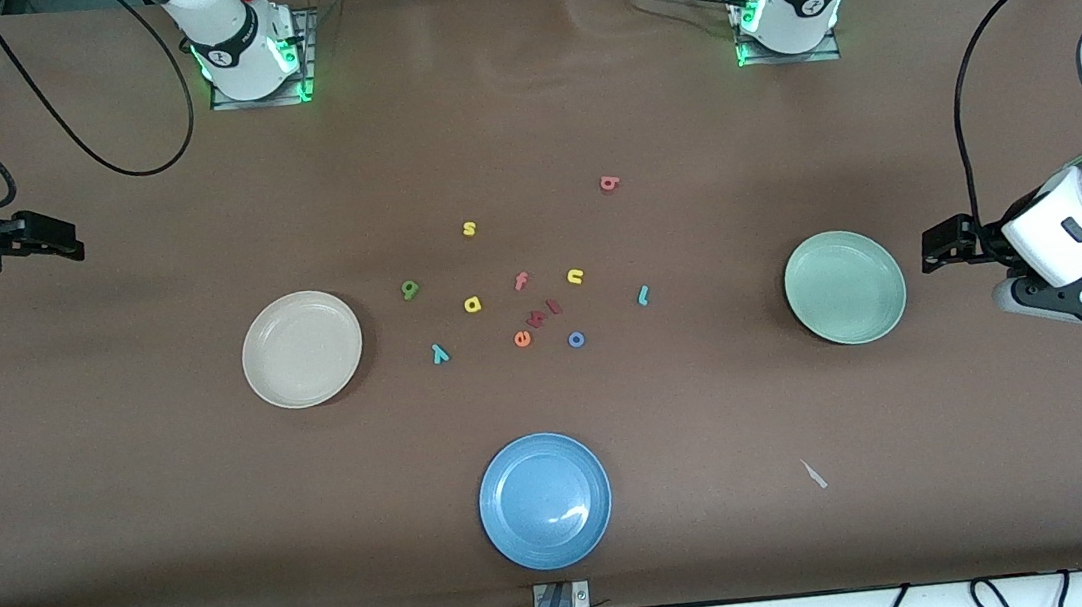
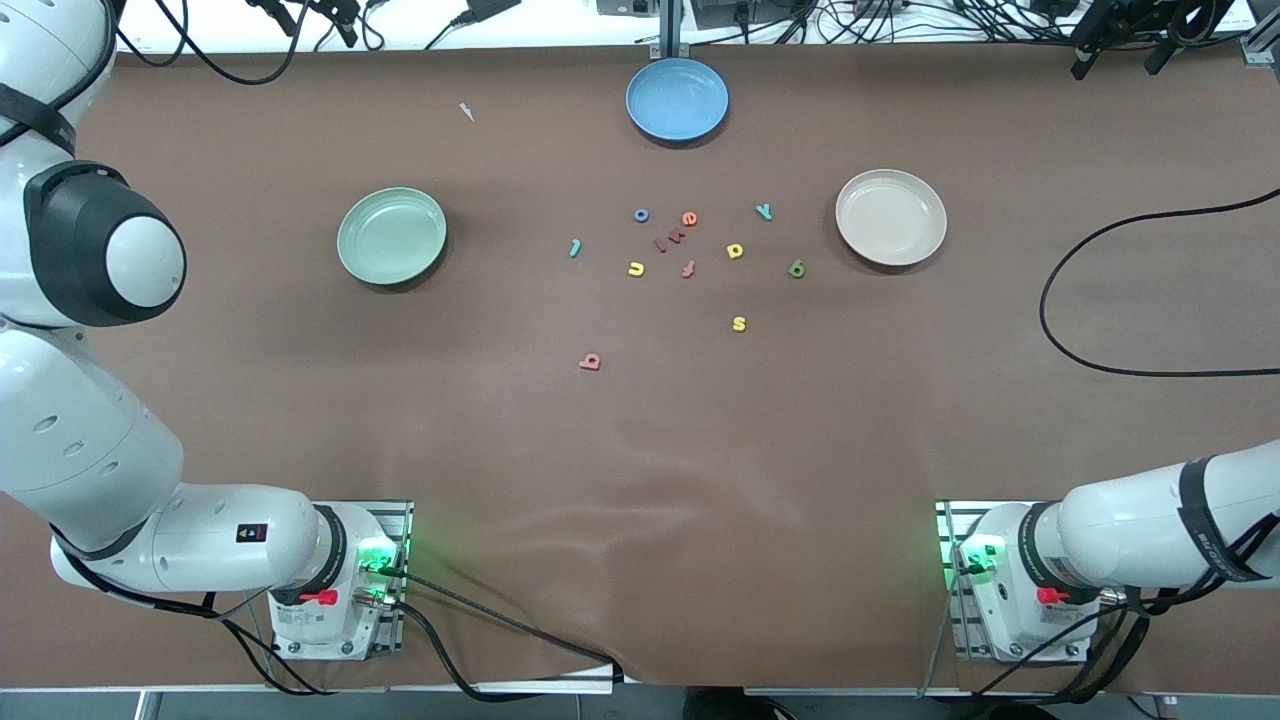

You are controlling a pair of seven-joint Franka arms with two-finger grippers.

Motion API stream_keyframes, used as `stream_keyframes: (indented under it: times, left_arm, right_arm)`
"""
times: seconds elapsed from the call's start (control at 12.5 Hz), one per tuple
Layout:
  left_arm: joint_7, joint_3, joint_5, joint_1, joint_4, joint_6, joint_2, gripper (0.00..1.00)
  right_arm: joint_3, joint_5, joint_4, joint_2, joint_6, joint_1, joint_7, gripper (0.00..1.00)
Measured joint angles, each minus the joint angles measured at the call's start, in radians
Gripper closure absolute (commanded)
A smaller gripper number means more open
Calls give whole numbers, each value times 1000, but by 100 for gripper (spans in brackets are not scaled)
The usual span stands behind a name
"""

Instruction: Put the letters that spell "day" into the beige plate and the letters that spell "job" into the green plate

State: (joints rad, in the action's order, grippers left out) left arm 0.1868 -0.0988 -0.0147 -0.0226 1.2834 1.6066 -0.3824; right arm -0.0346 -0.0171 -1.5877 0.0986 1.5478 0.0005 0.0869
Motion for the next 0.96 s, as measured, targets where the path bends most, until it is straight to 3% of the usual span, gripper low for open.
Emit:
stream_keyframes:
  times: [0.96]
  left_arm:
    - [0, -12, 0, 2, 0, 0, 3, 0]
  right_arm:
    - [-1, 2, 35, -3, -23, 0, -1, 0]
